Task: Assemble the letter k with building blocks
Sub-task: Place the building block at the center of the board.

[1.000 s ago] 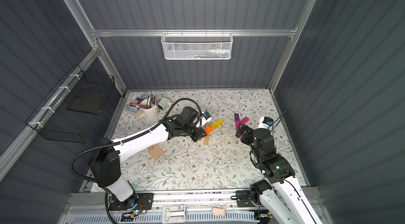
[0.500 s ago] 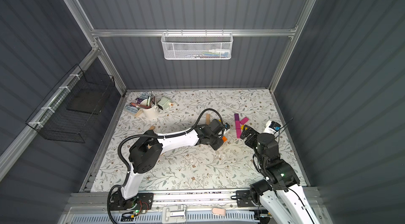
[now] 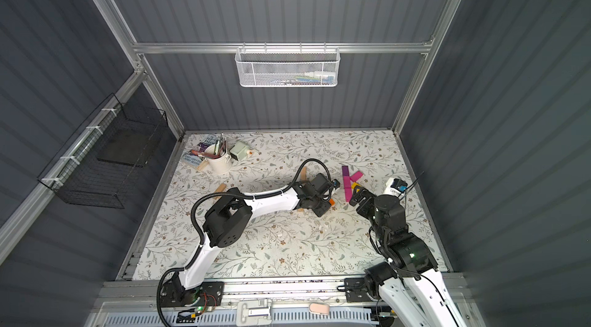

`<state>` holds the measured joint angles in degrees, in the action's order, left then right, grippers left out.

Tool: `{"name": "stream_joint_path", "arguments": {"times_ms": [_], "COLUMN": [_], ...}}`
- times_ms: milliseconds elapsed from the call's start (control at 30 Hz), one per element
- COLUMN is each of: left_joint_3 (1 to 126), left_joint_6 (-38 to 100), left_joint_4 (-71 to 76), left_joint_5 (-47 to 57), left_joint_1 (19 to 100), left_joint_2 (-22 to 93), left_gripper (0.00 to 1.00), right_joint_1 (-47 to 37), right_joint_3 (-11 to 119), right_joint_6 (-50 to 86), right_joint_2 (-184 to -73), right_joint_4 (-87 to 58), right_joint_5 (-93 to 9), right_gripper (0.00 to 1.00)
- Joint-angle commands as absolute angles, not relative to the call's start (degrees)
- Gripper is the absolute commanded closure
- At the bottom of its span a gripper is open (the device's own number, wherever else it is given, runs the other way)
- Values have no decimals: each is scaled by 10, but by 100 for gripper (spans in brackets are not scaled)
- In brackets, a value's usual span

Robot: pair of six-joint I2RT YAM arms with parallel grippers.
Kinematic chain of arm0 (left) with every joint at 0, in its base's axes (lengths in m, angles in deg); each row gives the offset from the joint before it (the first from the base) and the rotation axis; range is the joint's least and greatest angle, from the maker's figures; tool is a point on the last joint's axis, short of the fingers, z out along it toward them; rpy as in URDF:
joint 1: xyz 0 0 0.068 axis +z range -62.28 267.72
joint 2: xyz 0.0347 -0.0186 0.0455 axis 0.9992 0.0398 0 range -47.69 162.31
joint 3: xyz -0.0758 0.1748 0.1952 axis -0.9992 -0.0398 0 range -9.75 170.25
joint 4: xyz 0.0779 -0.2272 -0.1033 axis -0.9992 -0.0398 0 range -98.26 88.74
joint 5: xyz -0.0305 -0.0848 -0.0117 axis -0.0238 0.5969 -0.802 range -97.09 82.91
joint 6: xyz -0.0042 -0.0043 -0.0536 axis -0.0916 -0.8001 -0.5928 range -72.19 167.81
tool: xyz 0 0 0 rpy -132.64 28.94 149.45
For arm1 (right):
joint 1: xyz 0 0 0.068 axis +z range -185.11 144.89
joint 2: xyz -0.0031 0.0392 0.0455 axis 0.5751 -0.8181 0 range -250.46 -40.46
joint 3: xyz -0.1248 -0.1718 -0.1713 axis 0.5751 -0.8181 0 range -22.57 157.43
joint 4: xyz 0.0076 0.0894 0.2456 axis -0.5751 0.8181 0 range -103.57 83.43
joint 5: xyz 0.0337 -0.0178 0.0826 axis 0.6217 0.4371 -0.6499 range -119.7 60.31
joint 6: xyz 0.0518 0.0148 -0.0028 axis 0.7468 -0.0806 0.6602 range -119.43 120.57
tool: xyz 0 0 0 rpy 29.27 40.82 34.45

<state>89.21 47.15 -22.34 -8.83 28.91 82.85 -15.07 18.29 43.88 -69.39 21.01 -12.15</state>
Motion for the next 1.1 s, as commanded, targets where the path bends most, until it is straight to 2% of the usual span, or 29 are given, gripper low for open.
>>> {"name": "stream_joint_path", "arguments": {"times_ms": [0,267,367,567,800,933,1067], "left_joint_3": [904,797,739,606,516,475,436], "left_joint_6": [482,474,473,493,600,711,789], "left_joint_4": [-234,-154,-137,-144,-242,-313,-328], "left_joint_5": [-84,-60,-42,10,79,92,114], "left_joint_1": [290,300,323,392,462,471,471], "left_joint_2": [823,672,594,427,261,200,164], "left_gripper": [55,52,51,38,26,22,18], "right_joint_1": [-152,-152,-151,-148,-128,-103,-75], "right_joint_3": [184,206,228,274,283,302,328], "right_joint_6": [442,446,446,470,523,526,543], "right_joint_2": [-695,-744,-796,-927,-1041,-1119,-1186], "right_joint_4": [217,225,232,276,272,269,268], "right_joint_5": [-128,-173,-214,-240,-219,-200,-172], "right_gripper": [1,2,10,15,19,20,29]}}
